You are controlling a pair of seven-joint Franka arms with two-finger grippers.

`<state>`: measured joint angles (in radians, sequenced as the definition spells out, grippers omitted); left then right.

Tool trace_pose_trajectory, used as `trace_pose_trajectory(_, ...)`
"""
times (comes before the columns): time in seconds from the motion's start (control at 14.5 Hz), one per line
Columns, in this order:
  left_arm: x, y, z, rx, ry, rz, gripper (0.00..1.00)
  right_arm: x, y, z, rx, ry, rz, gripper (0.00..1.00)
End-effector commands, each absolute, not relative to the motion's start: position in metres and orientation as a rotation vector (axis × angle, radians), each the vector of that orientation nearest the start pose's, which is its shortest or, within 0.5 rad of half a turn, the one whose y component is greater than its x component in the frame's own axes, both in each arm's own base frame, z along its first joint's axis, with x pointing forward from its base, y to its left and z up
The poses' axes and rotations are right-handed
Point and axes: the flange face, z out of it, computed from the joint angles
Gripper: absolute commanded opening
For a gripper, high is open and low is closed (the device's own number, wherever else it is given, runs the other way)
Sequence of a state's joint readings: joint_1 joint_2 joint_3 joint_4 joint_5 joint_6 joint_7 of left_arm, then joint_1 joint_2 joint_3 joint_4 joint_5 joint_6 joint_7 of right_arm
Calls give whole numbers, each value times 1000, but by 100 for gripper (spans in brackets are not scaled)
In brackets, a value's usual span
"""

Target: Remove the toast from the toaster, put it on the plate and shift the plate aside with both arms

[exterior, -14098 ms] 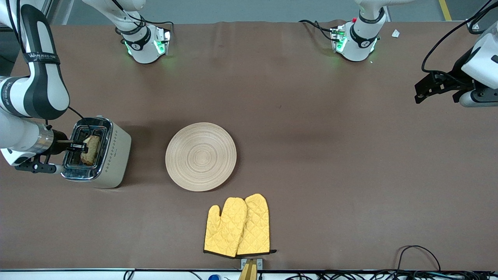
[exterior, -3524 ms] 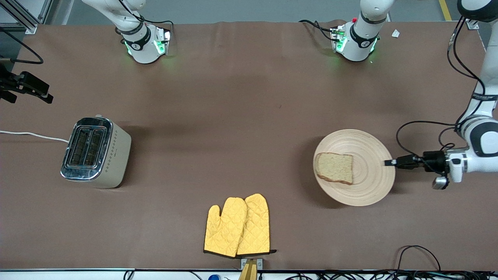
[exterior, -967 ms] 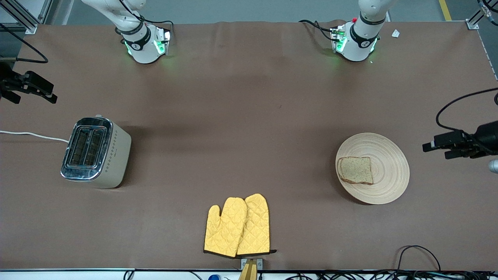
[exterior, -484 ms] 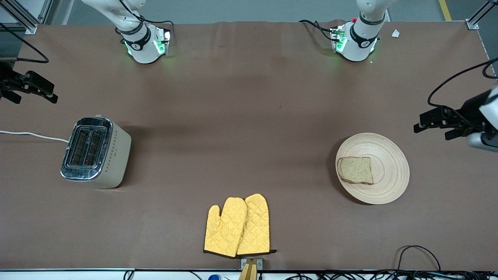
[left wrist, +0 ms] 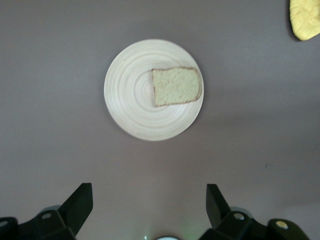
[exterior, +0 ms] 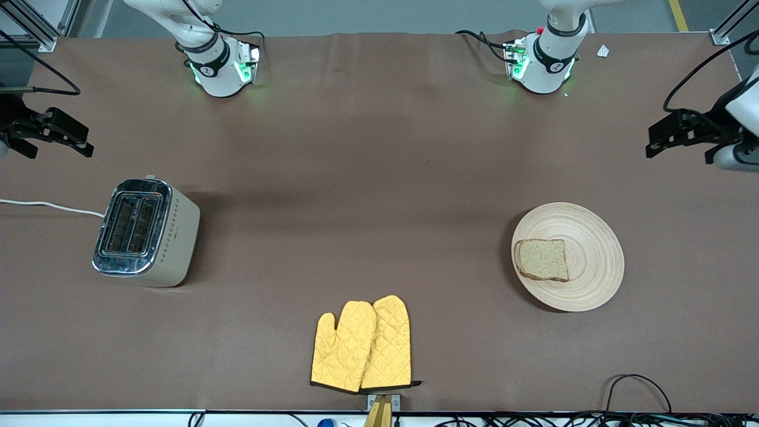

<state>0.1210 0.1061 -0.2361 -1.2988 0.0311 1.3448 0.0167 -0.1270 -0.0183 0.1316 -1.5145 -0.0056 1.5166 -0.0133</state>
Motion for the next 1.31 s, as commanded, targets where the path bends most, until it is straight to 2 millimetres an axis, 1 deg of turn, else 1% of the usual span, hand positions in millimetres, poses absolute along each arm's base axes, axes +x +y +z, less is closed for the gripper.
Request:
trace_pose_trajectory(0.0, 522, -57, 687, -3086, 190, 141, 100, 540, 5, 660, -3157, -33, -38, 100)
trace_pose_trajectory(0.07, 513, -55, 690, -3084, 181, 139, 100, 540, 4, 660, -3157, -30, -38, 100)
trace_pose_trajectory(0.14, 504, -60, 691, -3083, 196, 139, 100, 540, 5, 660, -3157, -33, -38, 100)
trace_pose_trajectory(0.21, 495, -60, 694, -3083, 191, 134, 100, 540, 5, 660, -3157, -33, -36, 100)
trace_pose_trajectory(0.35, 483, -61, 697, -3083, 203, 105, 100, 540, 5, 660, -3157, -30, -38, 100)
trace_pose_trajectory(0.48, 472, -63, 694, -3088, 213, 51, 100, 540, 6, 659, -3157, -35, -34, 100)
trace_pose_trajectory(0.62, 464, -69, 683, -3082, 228, 49, 100, 540, 8, 660, -3157, -40, -38, 100)
trace_pose_trajectory(0.83, 465, -65, 676, -3084, 216, 31, 100, 540, 8, 660, -3157, -42, -36, 100)
trace_pose_trajectory(0.9, 467, -56, 678, -3091, 189, 25, 100, 540, 8, 660, -3157, -42, -38, 100)
trace_pose_trajectory(0.97, 470, -51, 682, -3095, 182, 14, 100, 540, 8, 660, -3157, -42, -38, 100)
trace_pose_trajectory(1.11, 487, -44, 684, -3098, 183, 13, 100, 540, 7, 660, -3157, -40, -36, 100)
trace_pose_trajectory(1.24, 495, -43, 685, -3093, 171, 7, 100, 539, 7, 659, -3157, -40, -31, 100)
